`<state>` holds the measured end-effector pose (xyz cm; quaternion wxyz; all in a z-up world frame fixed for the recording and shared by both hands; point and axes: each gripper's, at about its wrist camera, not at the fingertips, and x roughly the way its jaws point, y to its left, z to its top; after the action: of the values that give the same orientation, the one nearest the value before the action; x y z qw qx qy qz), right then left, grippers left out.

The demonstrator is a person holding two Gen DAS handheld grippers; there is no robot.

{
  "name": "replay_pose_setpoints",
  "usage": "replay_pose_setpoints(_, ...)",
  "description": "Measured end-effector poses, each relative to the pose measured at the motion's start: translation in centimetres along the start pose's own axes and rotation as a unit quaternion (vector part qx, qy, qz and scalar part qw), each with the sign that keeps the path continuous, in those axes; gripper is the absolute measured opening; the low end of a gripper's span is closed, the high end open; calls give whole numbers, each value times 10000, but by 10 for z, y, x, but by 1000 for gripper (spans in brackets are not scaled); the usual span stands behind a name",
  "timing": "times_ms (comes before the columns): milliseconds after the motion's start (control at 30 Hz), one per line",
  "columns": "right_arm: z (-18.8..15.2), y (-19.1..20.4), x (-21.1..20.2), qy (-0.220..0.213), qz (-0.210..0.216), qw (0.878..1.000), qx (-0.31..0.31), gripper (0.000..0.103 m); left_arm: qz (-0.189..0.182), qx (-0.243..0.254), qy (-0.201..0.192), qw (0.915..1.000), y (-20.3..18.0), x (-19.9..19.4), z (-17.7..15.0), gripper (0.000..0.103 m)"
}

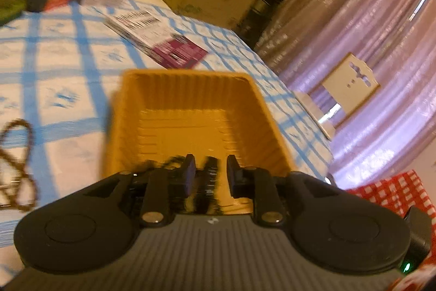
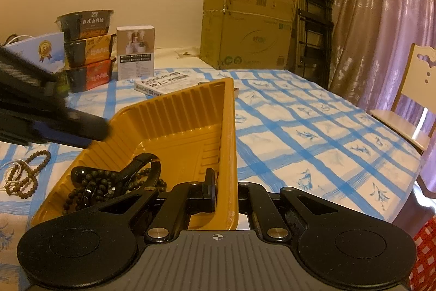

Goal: Organize jewelry
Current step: 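Carry the black item over the orange tray and open the left tool, then move the open left tool to the pearl necklace and grasp its clasp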

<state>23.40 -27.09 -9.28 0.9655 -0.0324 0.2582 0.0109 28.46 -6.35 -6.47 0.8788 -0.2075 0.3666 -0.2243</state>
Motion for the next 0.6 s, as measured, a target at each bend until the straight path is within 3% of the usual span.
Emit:
replay_pose_setpoints(200, 1, 0, 0, 10, 0, 10000, 5, 5, 869, 45, -228, 9960, 37, -48, -16, 27)
replay_pose_setpoints(367, 1, -1, -1, 16, -10, 10000, 11, 5, 1712, 172, -110, 9850, 70, -77, -37, 27)
replay_pose_setpoints(600, -1, -2, -1, 43, -30, 10000, 6, 5, 2356, 172, -15, 9717, 102, -103, -59, 27)
